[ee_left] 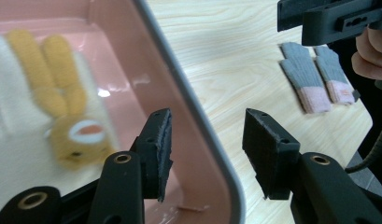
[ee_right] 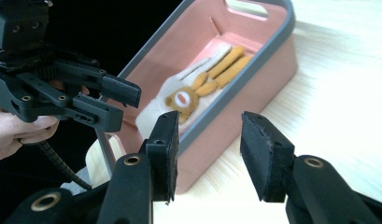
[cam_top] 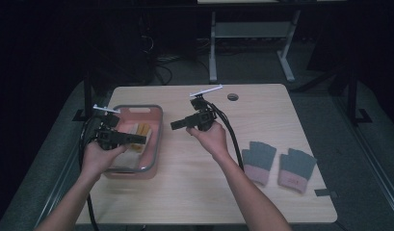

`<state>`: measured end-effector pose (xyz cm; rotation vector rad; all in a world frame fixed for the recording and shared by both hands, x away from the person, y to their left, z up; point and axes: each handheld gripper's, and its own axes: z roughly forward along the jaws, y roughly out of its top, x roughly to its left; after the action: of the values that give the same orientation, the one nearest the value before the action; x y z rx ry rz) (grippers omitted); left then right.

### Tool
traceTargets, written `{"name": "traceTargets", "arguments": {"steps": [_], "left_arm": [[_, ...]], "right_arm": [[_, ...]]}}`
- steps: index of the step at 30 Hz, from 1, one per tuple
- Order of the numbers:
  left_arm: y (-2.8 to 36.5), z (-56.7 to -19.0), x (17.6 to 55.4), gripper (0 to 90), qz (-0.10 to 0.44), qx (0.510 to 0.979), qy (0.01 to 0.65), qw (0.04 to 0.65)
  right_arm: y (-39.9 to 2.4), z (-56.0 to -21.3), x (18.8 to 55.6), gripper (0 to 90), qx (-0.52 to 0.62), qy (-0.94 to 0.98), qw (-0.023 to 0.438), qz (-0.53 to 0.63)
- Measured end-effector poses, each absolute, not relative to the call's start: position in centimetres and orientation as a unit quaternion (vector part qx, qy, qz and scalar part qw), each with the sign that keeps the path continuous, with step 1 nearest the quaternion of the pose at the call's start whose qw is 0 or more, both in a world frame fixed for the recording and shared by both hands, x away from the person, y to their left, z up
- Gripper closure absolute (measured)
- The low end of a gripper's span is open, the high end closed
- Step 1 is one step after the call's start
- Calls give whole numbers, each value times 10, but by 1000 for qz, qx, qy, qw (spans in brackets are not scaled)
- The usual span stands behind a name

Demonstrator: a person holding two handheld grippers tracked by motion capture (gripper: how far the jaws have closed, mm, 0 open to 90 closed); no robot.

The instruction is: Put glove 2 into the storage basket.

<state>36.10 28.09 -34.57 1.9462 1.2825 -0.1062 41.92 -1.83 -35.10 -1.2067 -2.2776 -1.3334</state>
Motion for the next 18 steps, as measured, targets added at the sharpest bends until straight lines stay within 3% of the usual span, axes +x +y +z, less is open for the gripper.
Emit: {"name": "traceTargets", "arguments": {"steps": [9,18], "left_arm": [[259,-342,360,464,-50,770,486,410],[237,-341,359,440,-58,772,465,429]], "right_arm": [[-47,-349,413,549,-422,-774,103,-461],[-75,-350,405,475,-433,-770,88,-461]]}}
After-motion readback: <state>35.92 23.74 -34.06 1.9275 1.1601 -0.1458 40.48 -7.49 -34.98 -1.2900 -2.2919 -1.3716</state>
